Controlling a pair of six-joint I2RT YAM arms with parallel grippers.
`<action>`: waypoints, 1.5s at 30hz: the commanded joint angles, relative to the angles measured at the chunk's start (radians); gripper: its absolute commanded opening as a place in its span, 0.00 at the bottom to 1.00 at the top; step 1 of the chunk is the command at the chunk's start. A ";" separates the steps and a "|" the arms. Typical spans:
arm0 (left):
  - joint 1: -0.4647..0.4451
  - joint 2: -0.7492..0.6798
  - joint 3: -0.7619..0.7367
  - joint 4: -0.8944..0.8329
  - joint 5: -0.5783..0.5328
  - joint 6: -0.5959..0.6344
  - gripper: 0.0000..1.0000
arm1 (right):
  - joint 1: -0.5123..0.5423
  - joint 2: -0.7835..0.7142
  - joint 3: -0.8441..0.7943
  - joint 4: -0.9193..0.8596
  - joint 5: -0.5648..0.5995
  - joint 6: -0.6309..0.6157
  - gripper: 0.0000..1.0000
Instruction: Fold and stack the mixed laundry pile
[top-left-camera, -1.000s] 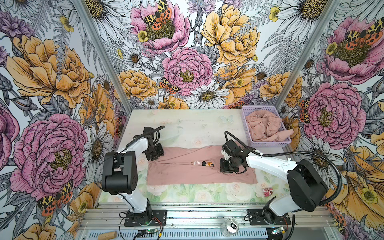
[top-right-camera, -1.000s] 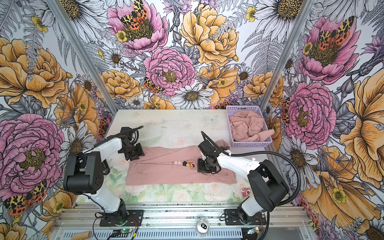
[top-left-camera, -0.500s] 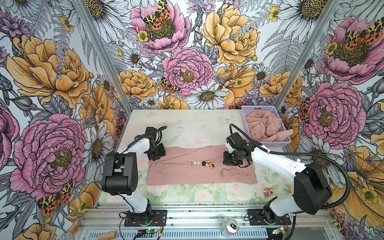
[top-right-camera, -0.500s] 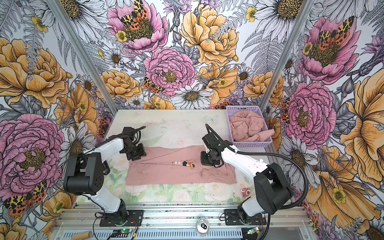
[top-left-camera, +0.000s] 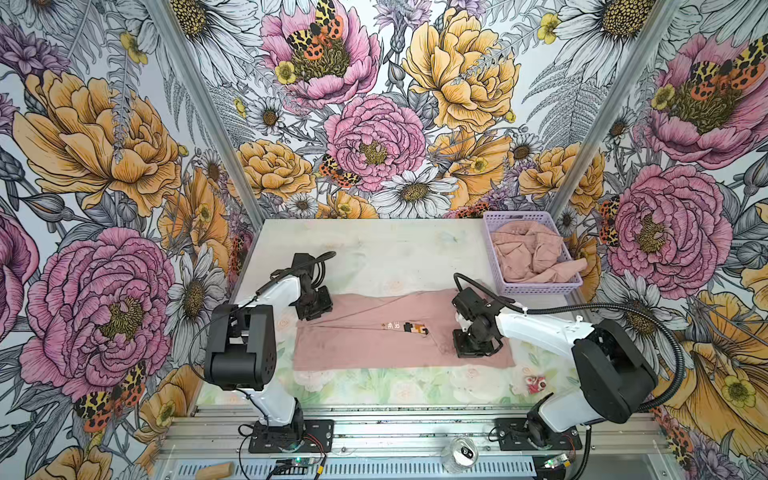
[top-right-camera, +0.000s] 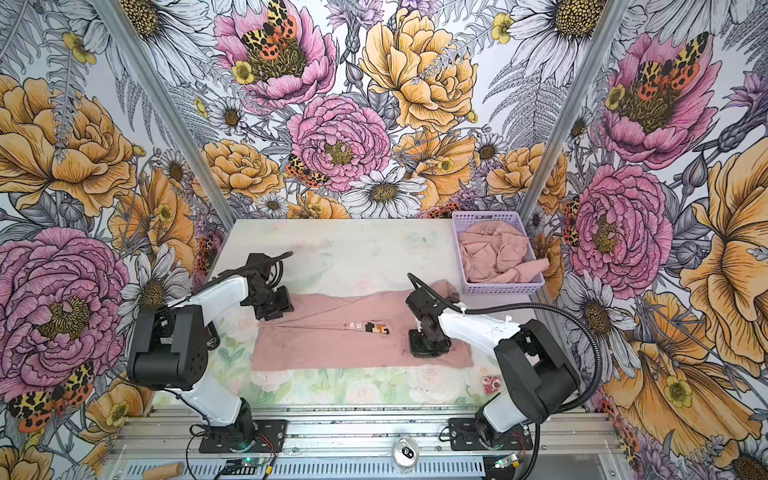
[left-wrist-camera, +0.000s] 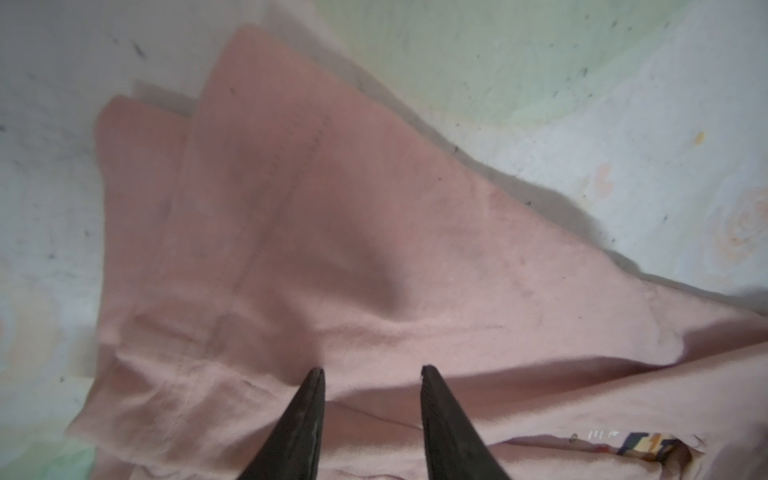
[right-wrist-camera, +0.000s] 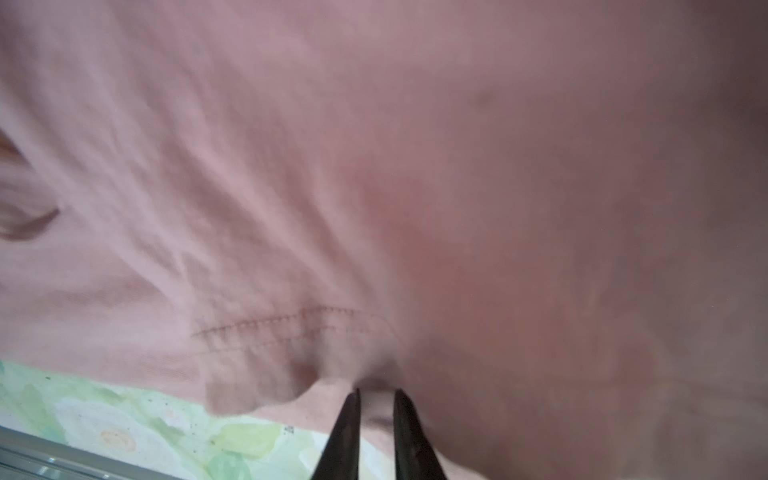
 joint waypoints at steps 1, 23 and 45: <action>-0.004 0.007 0.000 0.022 0.014 0.012 0.40 | 0.000 -0.029 0.046 -0.016 0.035 0.005 0.19; 0.000 -0.080 -0.124 -0.029 -0.024 -0.023 0.34 | -0.097 0.260 0.412 0.076 0.062 -0.095 0.20; 0.076 0.205 0.124 0.031 -0.115 0.022 0.29 | -0.331 0.483 0.581 0.072 0.142 -0.191 0.27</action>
